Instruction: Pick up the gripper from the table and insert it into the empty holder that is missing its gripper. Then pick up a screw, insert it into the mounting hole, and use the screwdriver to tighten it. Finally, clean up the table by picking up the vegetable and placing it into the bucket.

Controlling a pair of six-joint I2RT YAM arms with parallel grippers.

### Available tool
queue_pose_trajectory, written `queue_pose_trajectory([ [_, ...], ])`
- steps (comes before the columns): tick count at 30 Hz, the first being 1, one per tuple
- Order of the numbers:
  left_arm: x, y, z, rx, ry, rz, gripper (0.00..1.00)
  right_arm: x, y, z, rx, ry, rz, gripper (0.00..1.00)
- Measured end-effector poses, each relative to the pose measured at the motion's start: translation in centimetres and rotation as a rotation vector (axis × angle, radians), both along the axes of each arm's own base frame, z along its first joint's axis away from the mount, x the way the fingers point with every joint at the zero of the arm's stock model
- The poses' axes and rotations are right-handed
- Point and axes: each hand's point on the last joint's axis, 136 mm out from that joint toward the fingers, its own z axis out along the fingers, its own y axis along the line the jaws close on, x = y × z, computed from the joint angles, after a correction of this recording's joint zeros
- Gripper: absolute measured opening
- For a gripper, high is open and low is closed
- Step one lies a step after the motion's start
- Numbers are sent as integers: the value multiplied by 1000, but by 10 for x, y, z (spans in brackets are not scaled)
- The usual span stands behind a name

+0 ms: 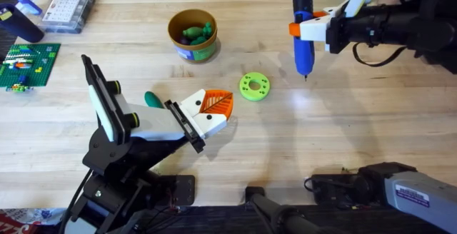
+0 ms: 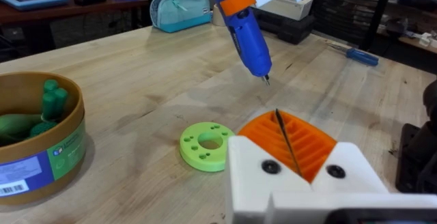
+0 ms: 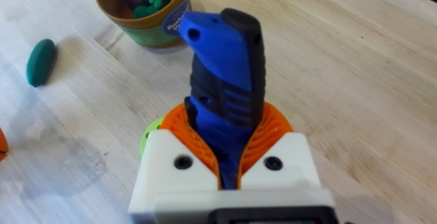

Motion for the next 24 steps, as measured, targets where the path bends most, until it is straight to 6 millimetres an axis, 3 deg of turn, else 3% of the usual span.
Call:
queue_pose_trajectory([
  [14,0,0,-1,1,3,0,20,-23,-3,-31,-20,168,-6,90],
  [19,0,0,-1,1,3,0,20,-22,-4,-32,-21,169,-9,90],
  [24,0,0,-1,1,3,0,20,-15,-15,-40,-135,114,-8,90],
])
